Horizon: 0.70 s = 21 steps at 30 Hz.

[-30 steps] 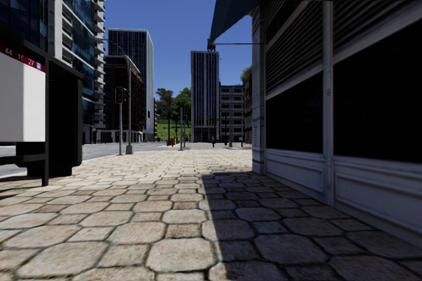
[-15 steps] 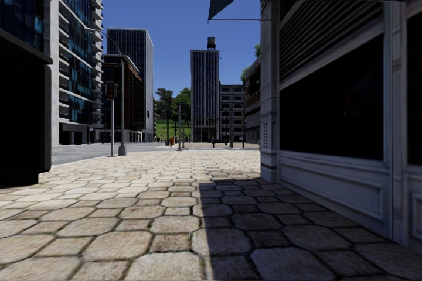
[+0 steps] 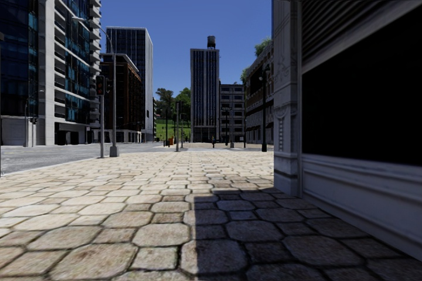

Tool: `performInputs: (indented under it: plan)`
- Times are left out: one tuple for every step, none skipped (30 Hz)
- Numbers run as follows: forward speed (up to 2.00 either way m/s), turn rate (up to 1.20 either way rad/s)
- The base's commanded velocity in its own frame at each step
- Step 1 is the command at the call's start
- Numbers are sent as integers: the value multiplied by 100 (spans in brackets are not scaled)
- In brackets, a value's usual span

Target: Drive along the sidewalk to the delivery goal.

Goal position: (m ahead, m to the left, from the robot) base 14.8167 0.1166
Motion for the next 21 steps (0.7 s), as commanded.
performInputs:
  plan:
    - [200,0]
    - [200,0]
    - [200,0]
    - [200,0]
    - [200,0]
    - [200,0]
    - [200,0]
    - [200,0]
    - [200,0]
    - [200,0]
    - [200,0]
    - [200,0]
    - [200,0]
    - [200,0]
    - [200,0]
    - [200,0]
    - [200,0]
    - [200,0]
    - [200,0]
    - [200,0]
    - [200,0]
